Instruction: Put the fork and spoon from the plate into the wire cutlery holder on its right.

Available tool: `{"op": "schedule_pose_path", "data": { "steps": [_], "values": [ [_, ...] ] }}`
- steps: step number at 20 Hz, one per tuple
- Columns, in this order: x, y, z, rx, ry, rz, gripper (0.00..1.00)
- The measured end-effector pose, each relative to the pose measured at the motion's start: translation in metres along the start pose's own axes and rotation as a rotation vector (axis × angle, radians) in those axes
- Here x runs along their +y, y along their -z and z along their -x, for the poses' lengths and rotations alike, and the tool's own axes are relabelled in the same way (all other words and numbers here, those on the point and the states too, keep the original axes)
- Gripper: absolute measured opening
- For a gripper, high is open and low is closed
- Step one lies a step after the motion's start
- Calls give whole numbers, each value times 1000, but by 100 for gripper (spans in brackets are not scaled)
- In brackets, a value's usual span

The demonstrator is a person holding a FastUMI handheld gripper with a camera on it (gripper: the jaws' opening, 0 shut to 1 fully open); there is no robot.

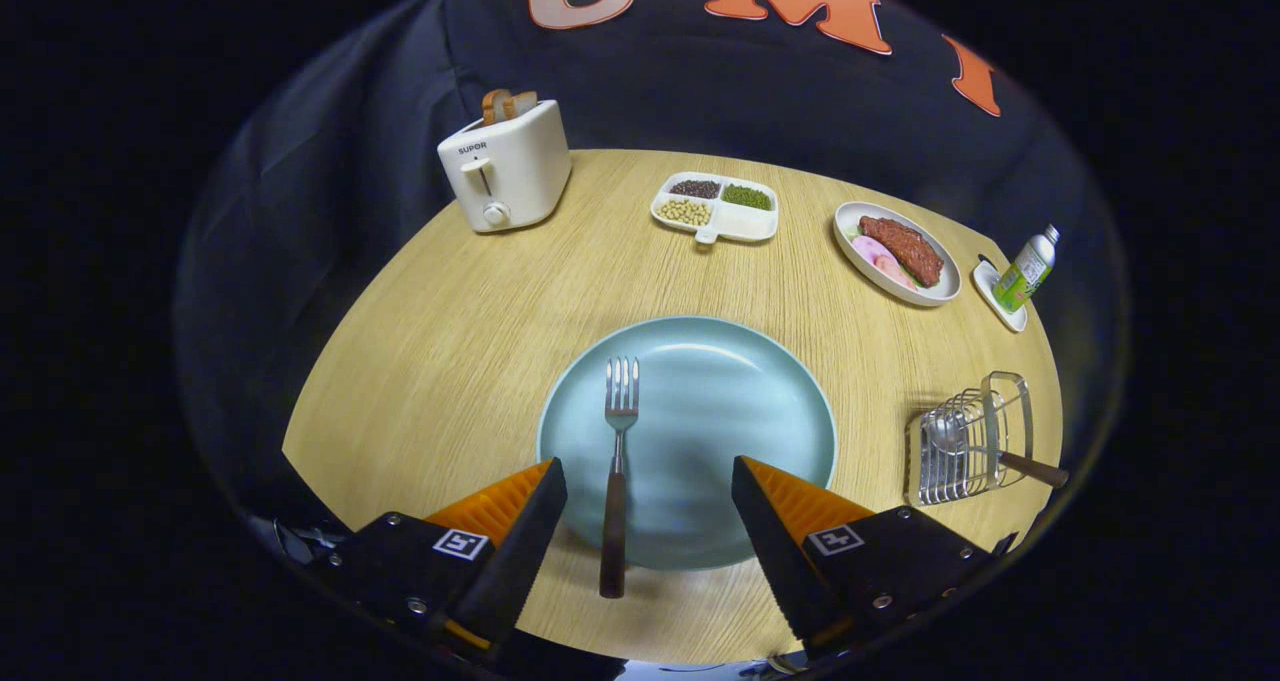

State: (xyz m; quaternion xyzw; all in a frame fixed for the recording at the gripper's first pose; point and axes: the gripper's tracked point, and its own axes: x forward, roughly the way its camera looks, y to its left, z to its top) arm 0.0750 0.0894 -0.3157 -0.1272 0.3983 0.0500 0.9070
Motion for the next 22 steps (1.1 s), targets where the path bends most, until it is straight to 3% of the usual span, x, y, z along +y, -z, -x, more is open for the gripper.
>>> {"op": "schedule_pose_path", "data": {
  "steps": [3,7,9,10,13,14,18,22],
  "values": [
    [-1,7,-13,21,15,1,99],
    [9,21,-25,56,-7,-17,80],
    [14,24,-27,66,-16,-21,67],
    [15,26,-28,68,-17,-21,52],
    [18,32,-31,92,-23,-23,27],
    [20,30,-31,87,-23,-25,14],
    [16,27,-28,92,-20,-79,4],
    [-1,13,-8,77,-35,-97,3]
  ]
}}
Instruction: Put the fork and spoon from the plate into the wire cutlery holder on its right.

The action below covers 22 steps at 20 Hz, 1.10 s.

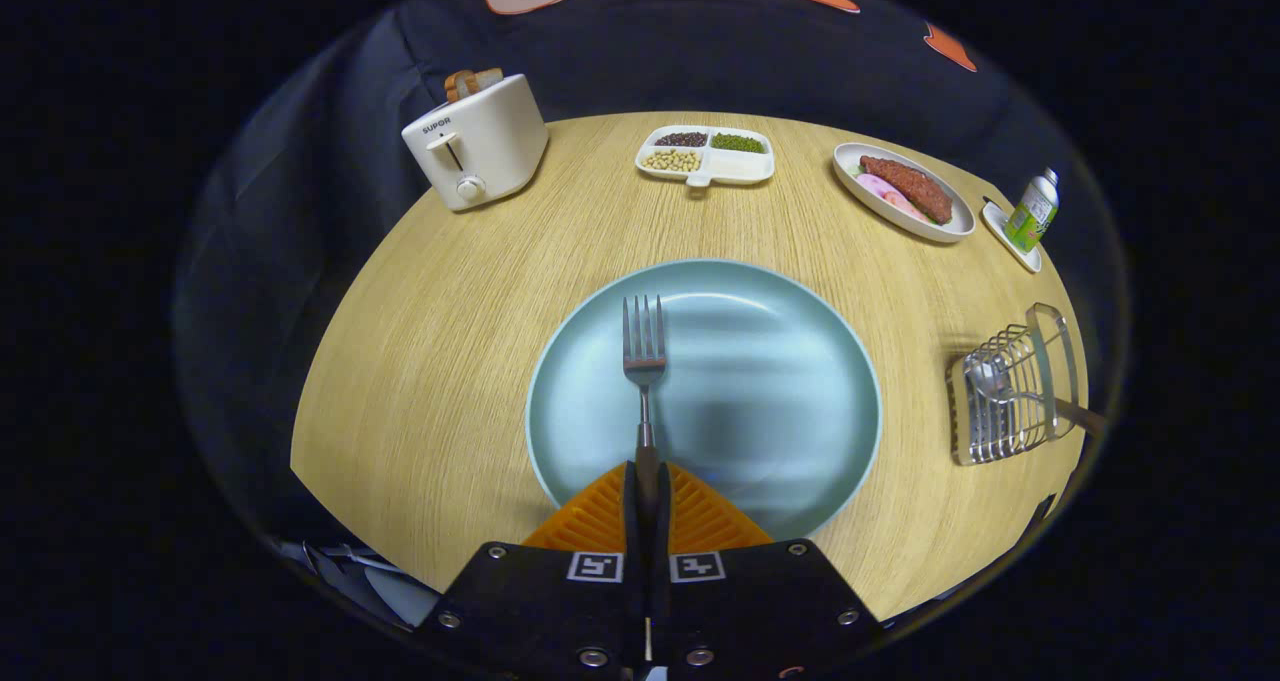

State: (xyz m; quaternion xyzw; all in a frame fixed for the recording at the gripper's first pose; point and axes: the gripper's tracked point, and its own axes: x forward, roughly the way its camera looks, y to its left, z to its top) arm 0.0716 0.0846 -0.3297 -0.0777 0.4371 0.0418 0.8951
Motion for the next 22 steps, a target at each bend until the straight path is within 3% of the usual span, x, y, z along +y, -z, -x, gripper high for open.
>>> {"op": "schedule_pose_path", "data": {
  "steps": [10,16,22],
  "values": [
    [-63,-53,98,-108,17,18,2],
    [-135,-52,142,-50,51,32,2],
    [-212,-45,176,90,83,86,3]
  ]
}}
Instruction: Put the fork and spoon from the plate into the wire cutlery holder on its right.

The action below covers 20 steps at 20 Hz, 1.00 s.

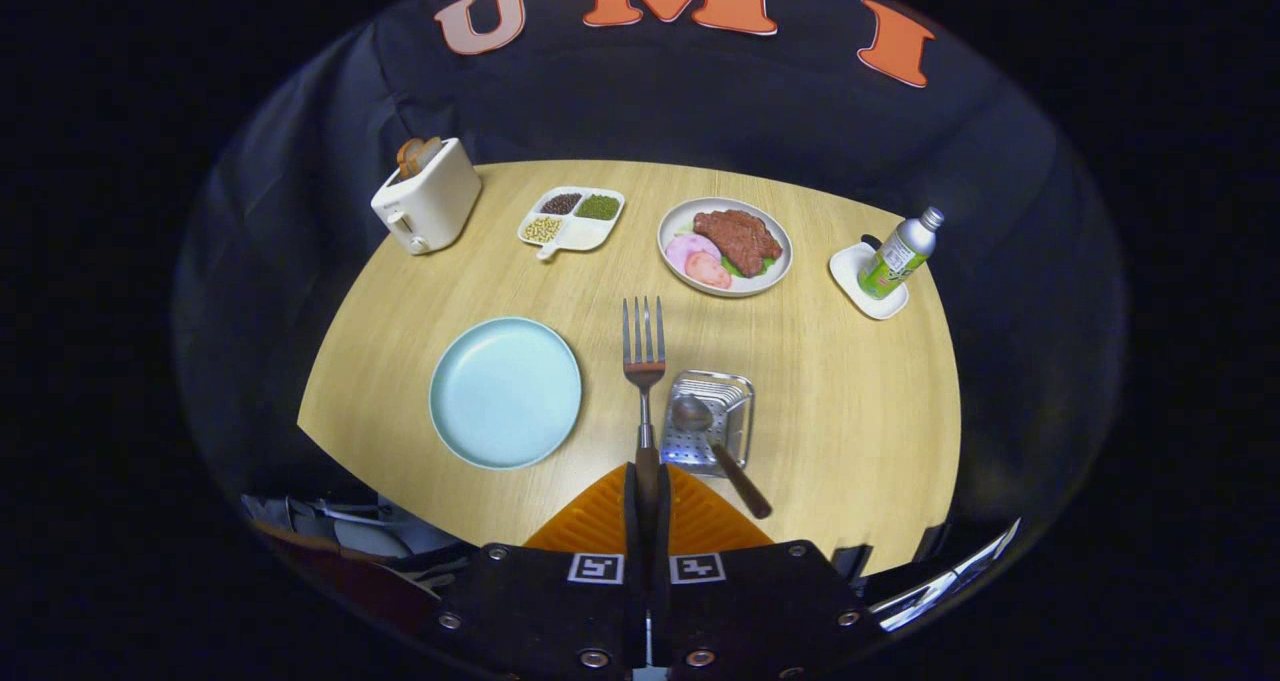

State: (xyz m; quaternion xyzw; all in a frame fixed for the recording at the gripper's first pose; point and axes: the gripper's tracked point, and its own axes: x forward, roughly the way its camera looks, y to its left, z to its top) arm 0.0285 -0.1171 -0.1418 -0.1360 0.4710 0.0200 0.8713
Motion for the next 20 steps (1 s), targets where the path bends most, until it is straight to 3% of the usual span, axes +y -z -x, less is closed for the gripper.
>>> {"op": "schedule_pose_path", "data": {
  "steps": [10,20],
  "values": [
    [-49,30,-31,370,-8,153,2],
    [-28,27,-70,571,-57,201,3]
  ]
}}
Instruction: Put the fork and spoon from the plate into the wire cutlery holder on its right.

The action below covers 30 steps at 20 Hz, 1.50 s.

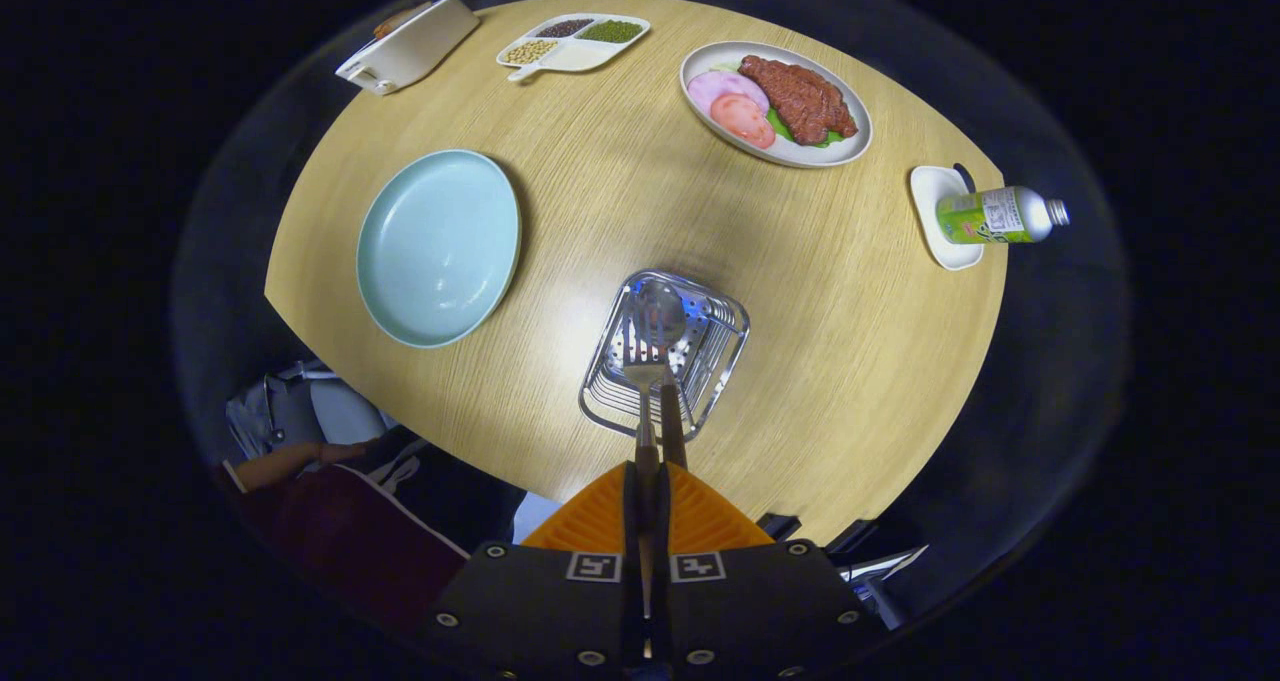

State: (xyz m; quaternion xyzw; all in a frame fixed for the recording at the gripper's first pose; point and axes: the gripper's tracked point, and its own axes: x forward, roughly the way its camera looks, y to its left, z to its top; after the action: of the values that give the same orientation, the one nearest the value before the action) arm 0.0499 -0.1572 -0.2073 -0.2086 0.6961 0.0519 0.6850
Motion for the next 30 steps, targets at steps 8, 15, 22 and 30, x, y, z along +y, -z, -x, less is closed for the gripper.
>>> {"op": "schedule_pose_path", "data": {
  "steps": [8,15,22,30],
  "values": [
    [-3,-6,-4,16,-19,-101,13],
    [-1,-24,15,-135,-46,-181,40],
    [21,-47,71,-509,-59,-256,99],
    [14,-20,156,-956,32,-373,99]
  ]
}}
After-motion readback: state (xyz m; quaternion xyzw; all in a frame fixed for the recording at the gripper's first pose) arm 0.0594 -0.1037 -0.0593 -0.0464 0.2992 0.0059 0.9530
